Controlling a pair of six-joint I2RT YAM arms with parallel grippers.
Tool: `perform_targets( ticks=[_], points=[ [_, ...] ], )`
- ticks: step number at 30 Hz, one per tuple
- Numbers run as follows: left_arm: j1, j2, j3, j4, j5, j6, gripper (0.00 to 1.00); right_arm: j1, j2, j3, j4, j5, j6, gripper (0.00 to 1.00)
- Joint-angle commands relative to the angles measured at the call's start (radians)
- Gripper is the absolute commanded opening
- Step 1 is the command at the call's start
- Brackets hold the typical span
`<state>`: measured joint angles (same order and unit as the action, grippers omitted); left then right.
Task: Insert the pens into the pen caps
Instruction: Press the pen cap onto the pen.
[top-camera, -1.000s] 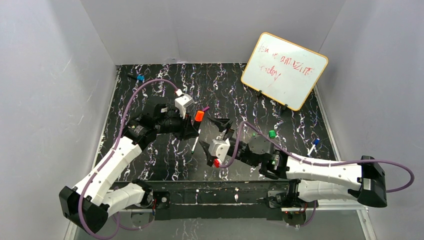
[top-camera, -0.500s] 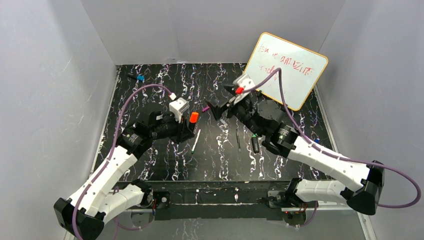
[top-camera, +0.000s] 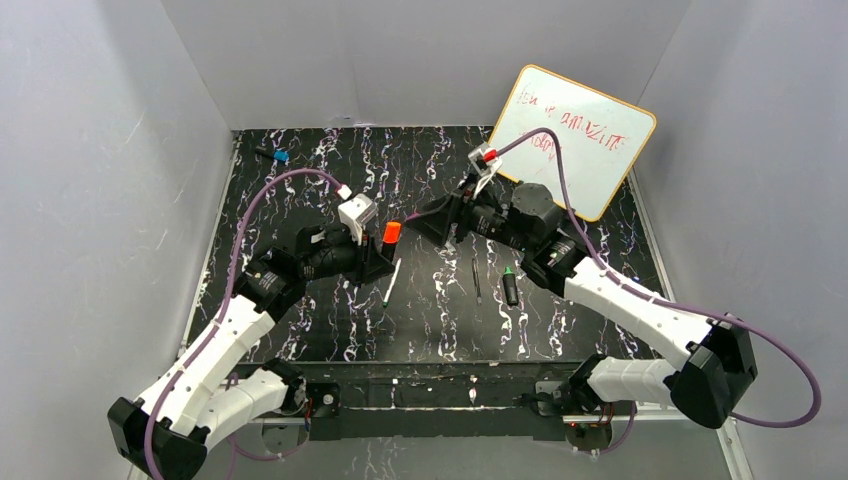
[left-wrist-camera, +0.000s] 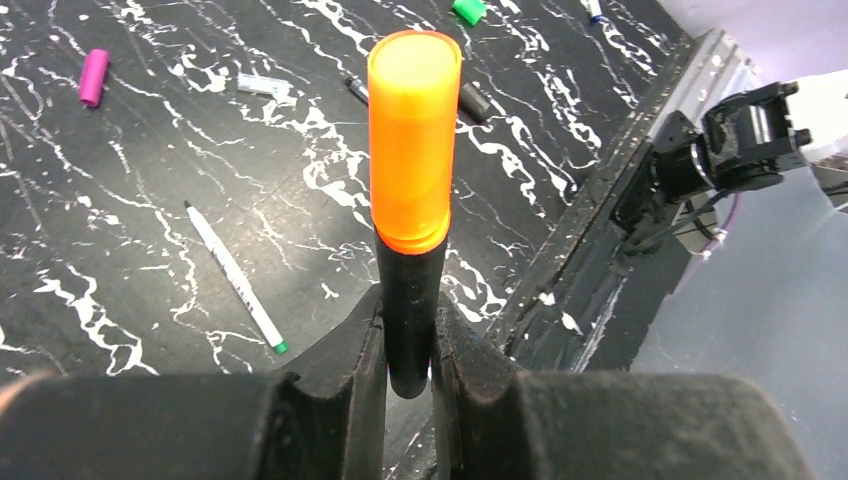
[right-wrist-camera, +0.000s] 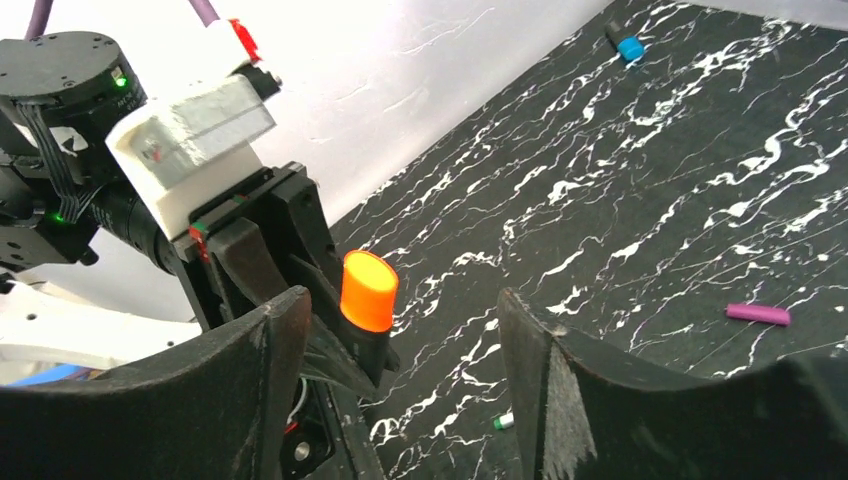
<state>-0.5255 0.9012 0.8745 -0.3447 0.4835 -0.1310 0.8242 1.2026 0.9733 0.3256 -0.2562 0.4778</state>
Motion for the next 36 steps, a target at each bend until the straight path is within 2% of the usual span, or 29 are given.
perform_targets(
  ticks=[1, 11, 23, 28, 30, 32, 36],
  points=[
    [-0.004, -0.017, 0.000, 0.049, 0.098, -0.028, 0.00, -0.037, -0.005, -0.033, 0.140, -0.172, 0.113, 0.74],
    [-0.004, 0.005, 0.010, 0.100, 0.252, -0.079, 0.00, -0.045, 0.058, -0.063, 0.353, -0.311, 0.162, 0.61],
    [-0.004, 0.015, 0.006, 0.147, 0.280, -0.105, 0.00, -0.046, 0.076, -0.057, 0.385, -0.355, 0.173, 0.33],
    [-0.004, 0.015, 0.006, 0.150, 0.285, -0.108, 0.00, -0.046, 0.082, -0.053, 0.387, -0.365, 0.174, 0.27],
    [-0.004, 0.015, 0.005, 0.150, 0.287, -0.107, 0.00, -0.045, 0.085, -0.051, 0.389, -0.369, 0.174, 0.20],
    [-0.004, 0.015, 0.004, 0.151, 0.289, -0.107, 0.00, -0.046, 0.089, -0.047, 0.389, -0.376, 0.176, 0.01],
    [-0.004, 0.015, 0.008, 0.151, 0.293, -0.103, 0.00, -0.046, 0.098, -0.045, 0.383, -0.392, 0.179, 0.01]
  ],
)
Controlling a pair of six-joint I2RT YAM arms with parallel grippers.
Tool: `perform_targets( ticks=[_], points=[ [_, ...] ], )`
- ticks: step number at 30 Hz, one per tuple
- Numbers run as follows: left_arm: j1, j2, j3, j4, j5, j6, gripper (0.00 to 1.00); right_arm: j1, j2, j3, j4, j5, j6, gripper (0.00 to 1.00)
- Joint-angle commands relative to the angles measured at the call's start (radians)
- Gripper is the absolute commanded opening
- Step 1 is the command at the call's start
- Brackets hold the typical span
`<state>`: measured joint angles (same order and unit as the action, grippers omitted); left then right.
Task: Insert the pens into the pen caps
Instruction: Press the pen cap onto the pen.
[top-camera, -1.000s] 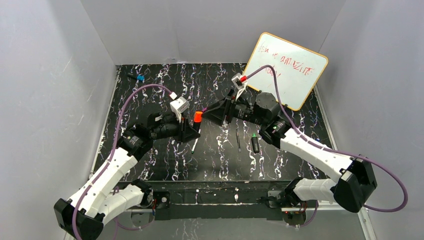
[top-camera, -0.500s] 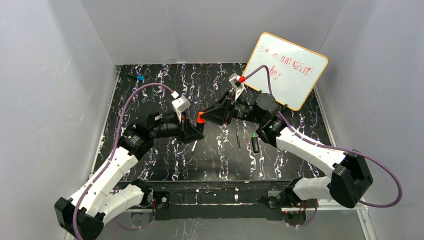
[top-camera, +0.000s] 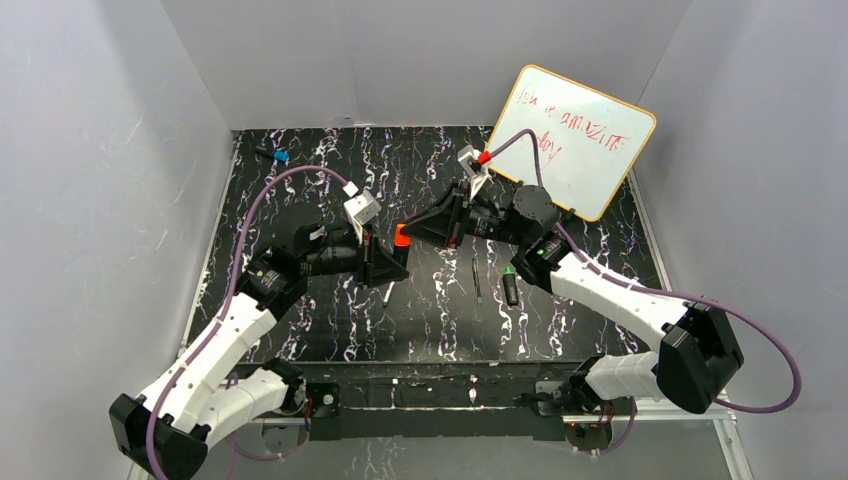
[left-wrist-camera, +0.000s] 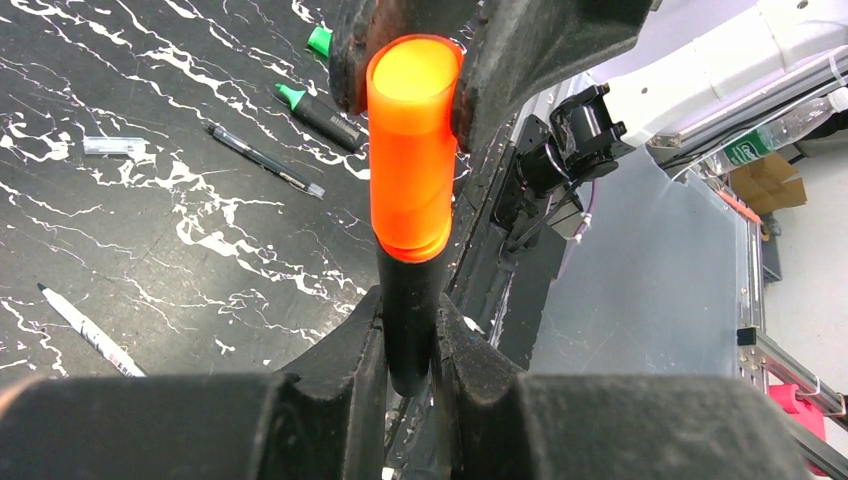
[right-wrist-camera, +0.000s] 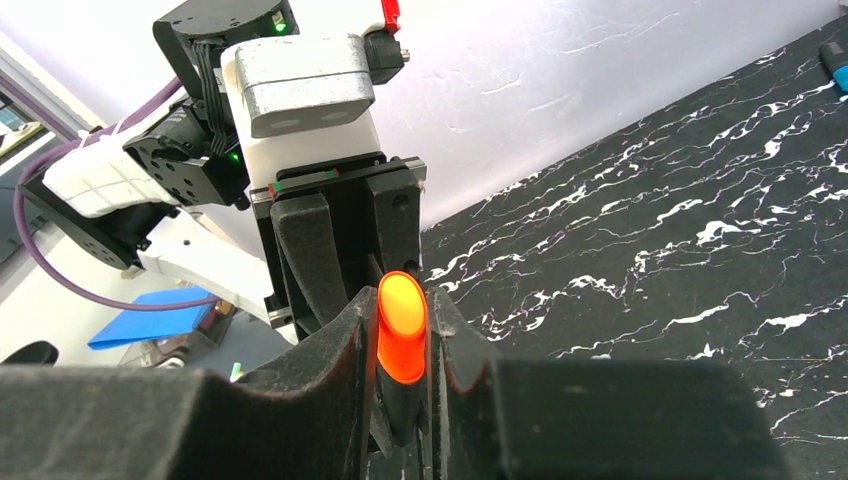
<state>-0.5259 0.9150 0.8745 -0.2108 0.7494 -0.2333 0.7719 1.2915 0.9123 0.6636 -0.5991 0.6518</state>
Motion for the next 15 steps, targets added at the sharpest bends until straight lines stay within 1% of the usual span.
perform_targets(
  ticks=[1, 8, 15],
  points=[
    [-0.004, 0.003, 0.012, 0.015, 0.030, 0.004, 0.00, 0.007, 0.010, 0.014, 0.044, -0.055, 0.004, 0.01],
    [-0.003, 0.025, 0.063, -0.048, 0.020, 0.064, 0.00, 0.007, -0.005, -0.011, 0.007, -0.122, -0.027, 0.01],
    [0.001, 0.029, 0.078, -0.017, 0.002, 0.057, 0.00, 0.006, -0.044, -0.058, -0.036, -0.150, -0.050, 0.01]
  ],
)
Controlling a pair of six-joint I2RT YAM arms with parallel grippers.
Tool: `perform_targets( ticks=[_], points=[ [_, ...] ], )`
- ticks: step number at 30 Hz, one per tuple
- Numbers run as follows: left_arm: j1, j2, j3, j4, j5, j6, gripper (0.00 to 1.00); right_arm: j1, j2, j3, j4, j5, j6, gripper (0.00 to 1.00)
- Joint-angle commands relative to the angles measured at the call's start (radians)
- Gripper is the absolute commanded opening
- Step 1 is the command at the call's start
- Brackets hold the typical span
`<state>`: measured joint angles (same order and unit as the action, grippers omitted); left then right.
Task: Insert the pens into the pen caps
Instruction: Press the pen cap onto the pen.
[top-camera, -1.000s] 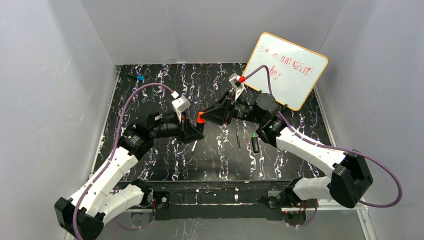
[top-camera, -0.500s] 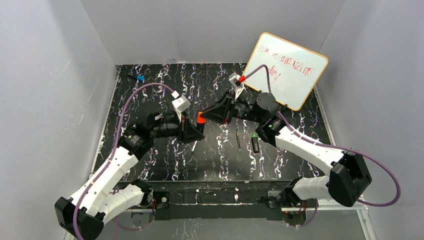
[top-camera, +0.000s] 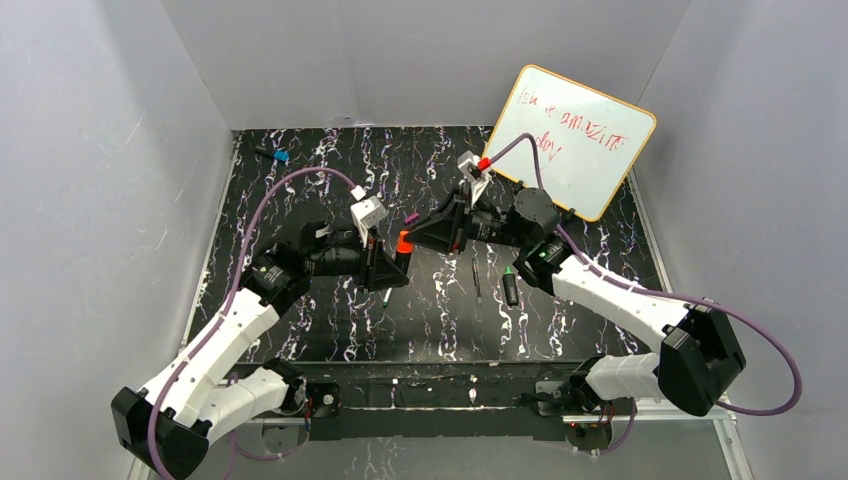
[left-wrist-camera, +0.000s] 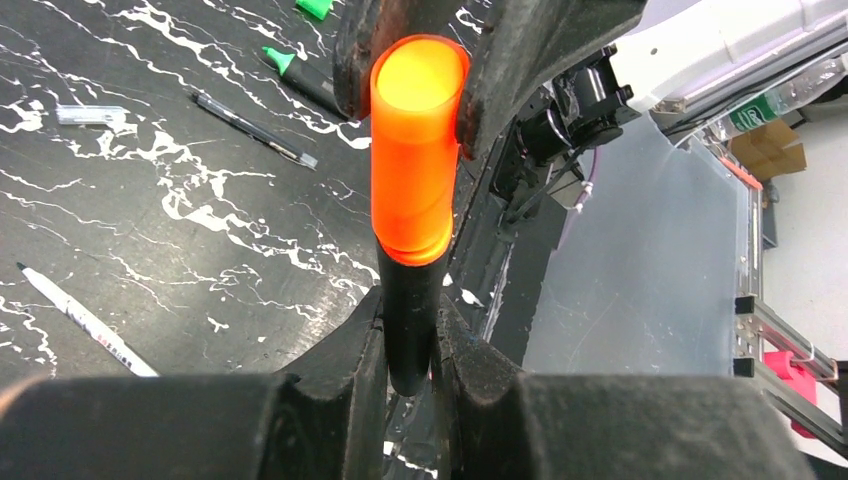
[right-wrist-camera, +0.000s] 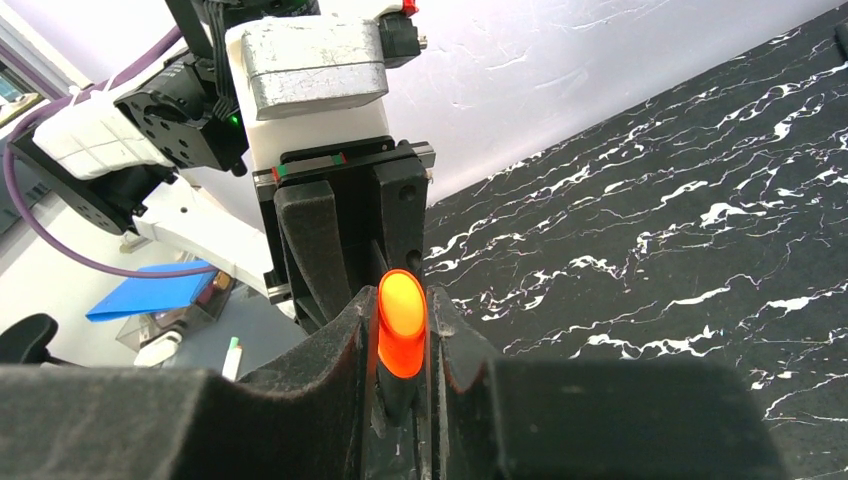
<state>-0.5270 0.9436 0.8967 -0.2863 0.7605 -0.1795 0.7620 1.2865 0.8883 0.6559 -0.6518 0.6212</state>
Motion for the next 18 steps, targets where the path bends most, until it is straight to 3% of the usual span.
perform_targets(
  ticks=[1, 18],
  points=[
    [0.003, 0.002, 0.058, 0.064, -0.008, 0.000, 0.00, 0.017, -0.045, -0.043, -0.030, -0.099, -0.018, 0.01],
    [0.016, 0.044, 0.116, 0.118, -0.019, -0.028, 0.00, 0.072, -0.035, -0.123, -0.003, -0.139, 0.001, 0.01]
  ],
)
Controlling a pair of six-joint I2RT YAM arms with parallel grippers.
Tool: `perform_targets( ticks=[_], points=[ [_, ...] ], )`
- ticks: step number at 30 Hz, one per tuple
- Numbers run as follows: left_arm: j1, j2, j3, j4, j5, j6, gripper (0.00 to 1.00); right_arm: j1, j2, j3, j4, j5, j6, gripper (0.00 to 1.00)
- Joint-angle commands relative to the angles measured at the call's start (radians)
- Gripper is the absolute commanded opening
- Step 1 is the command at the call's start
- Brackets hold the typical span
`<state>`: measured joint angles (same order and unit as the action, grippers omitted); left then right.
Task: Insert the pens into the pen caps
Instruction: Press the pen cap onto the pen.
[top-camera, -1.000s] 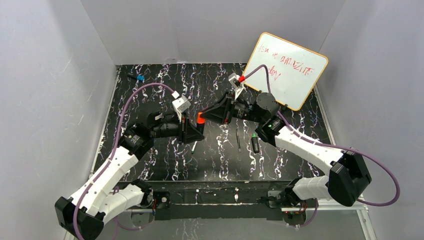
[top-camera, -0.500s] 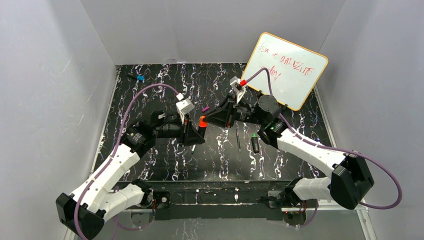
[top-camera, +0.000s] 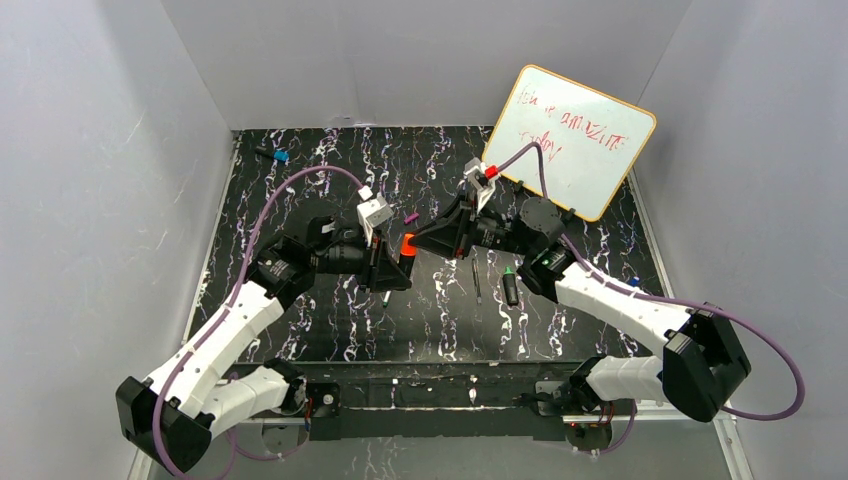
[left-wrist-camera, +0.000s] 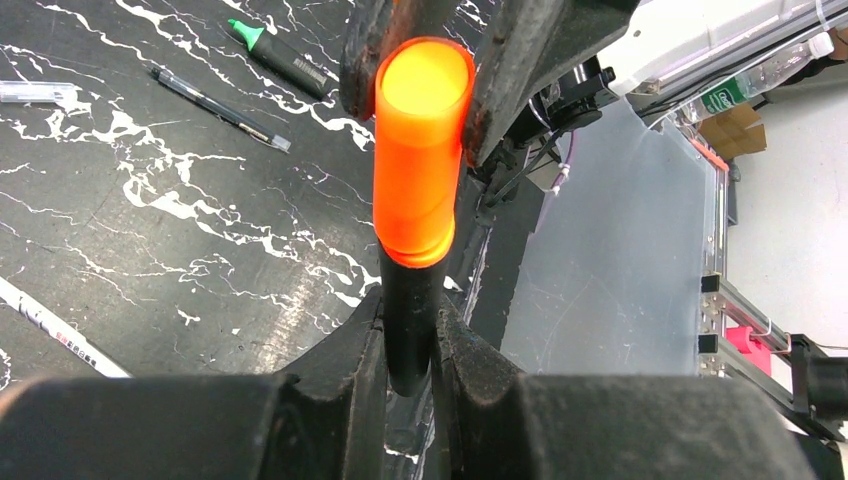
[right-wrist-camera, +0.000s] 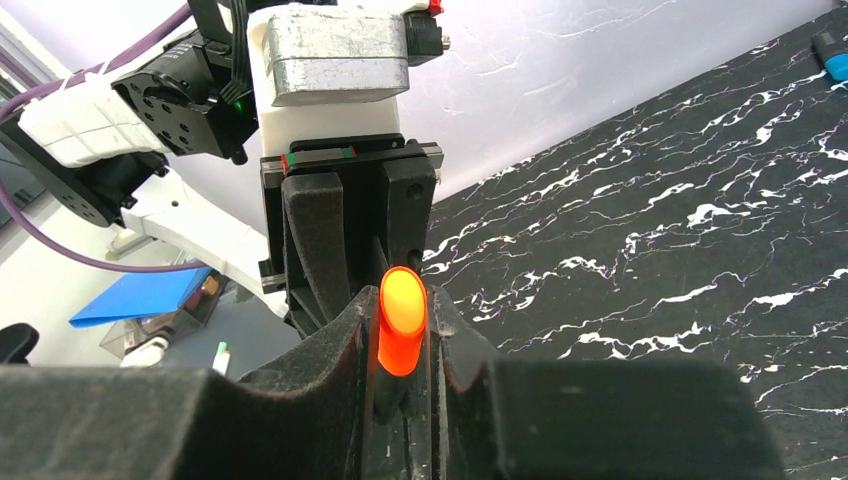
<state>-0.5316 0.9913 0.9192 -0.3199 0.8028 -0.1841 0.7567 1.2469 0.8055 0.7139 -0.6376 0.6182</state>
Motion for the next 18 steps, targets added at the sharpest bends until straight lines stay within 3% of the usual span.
perform_targets(
  ticks=[1, 18],
  points=[
    [0.022, -0.003, 0.096, 0.152, -0.065, -0.022, 0.00, 0.085, 0.007, -0.043, -0.058, -0.152, 0.004, 0.01],
    [0.088, -0.002, 0.149, 0.141, -0.034, -0.002, 0.00, 0.152, 0.025, -0.094, -0.076, -0.187, -0.006, 0.01]
  ],
)
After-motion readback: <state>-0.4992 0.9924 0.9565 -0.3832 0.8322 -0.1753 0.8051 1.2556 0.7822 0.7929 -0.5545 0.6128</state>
